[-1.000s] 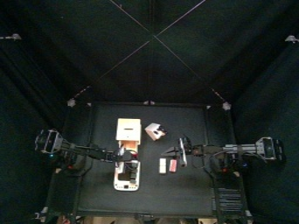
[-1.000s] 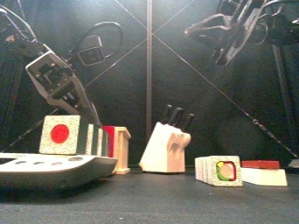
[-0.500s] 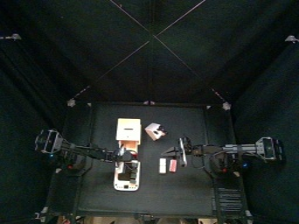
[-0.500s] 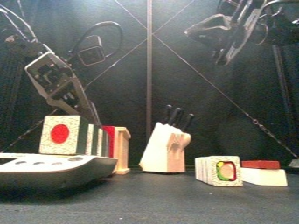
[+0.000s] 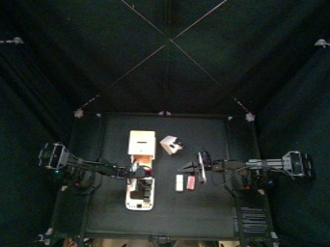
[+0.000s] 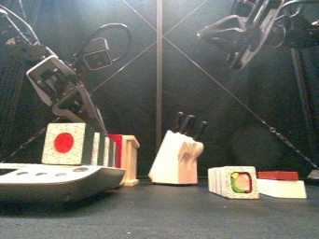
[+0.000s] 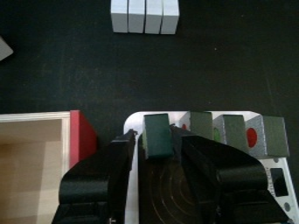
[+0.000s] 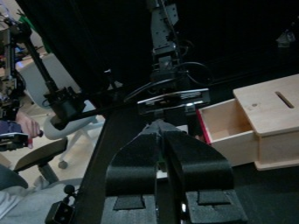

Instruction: Grab green sushi piece off stove

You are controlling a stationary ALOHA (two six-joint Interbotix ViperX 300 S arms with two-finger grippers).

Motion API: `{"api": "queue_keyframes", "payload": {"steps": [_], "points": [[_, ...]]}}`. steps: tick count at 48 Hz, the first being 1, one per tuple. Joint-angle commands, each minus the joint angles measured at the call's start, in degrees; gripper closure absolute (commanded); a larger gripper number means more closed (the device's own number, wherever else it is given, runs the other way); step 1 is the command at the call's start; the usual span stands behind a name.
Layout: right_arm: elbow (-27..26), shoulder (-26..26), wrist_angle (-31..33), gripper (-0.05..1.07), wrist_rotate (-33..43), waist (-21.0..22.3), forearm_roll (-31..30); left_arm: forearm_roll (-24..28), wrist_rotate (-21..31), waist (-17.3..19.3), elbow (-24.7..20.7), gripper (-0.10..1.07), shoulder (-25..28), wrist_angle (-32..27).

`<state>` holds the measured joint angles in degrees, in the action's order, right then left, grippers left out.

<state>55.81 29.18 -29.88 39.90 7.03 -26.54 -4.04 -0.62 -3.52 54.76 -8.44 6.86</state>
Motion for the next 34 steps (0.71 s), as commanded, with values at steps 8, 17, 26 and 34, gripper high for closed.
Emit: {"api": "queue_keyframes", "payload": {"steps": [8, 17, 26, 34], "points": [[-1.32, 0.26, -0.53, 0.65, -0.09, 0.18, 0.18, 0.18, -0.09, 0.00, -0.97, 0.20, 0.18, 0.26], [-1.41, 0.00, -0.53, 0.65, -0.09, 0.18, 0.09, 0.18, -0.09, 0.00, -1.23, 0.20, 1.67, 0.26], [-1.41, -0.09, -0.53, 0.65, -0.09, 0.18, 0.18, 0.18, -0.09, 0.00, -1.23, 0.20, 2.46, 0.18], [-1.41, -0.09, -0.53, 0.65, -0.09, 0.18, 0.18, 0.18, 0.00, 0.09, -1.23, 0.22, 2.64, 0.26]]}}
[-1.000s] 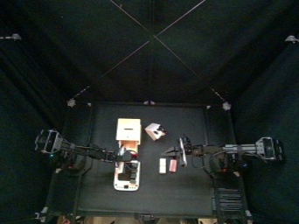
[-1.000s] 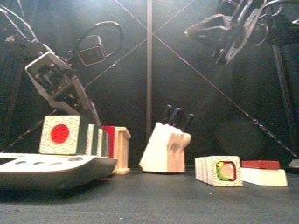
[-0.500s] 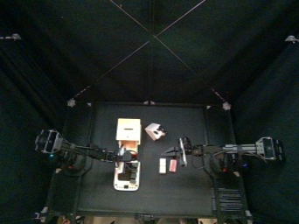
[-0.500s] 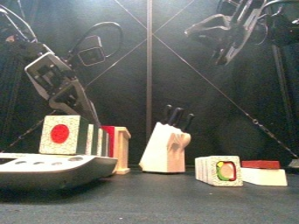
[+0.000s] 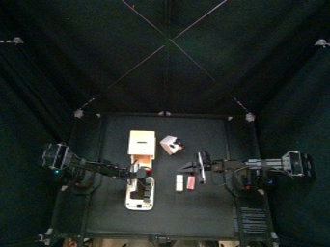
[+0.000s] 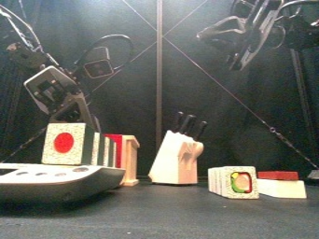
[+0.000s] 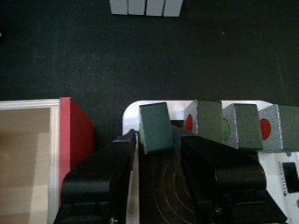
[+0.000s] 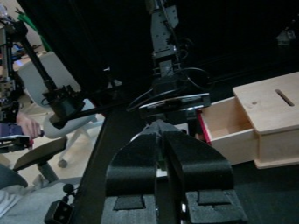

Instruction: Grab green sushi piece off stove

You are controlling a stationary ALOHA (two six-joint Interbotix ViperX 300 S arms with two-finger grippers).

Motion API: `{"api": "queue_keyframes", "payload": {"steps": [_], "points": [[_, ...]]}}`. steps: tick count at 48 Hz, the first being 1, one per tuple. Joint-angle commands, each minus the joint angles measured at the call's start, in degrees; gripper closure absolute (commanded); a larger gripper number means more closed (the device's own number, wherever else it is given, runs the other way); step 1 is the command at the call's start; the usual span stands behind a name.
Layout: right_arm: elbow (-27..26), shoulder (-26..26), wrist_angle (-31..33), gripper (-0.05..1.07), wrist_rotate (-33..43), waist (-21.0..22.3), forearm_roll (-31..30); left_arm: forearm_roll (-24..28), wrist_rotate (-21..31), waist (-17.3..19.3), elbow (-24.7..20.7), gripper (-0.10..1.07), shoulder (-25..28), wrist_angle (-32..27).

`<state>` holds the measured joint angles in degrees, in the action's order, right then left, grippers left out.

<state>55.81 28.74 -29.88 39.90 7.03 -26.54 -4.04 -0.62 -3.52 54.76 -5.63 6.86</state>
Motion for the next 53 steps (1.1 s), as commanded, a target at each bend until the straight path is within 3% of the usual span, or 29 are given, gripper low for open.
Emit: {"api": "queue_keyframes", "payload": {"steps": [1, 17, 53], "points": [[-1.41, 0.35, -0.53, 0.65, -0.09, 0.18, 0.18, 0.18, 0.00, 0.09, -1.23, 0.22, -0.18, 0.26], [-1.23, 0.35, -0.53, 0.65, -0.09, 0.18, 0.18, 0.26, -0.09, 0.09, -1.41, 0.39, -0.88, 0.18], [-0.62, 0.35, -0.53, 0.65, 0.00, 0.18, 0.18, 0.70, 0.00, 0.00, -1.58, 0.39, -5.71, 0.62]]}}
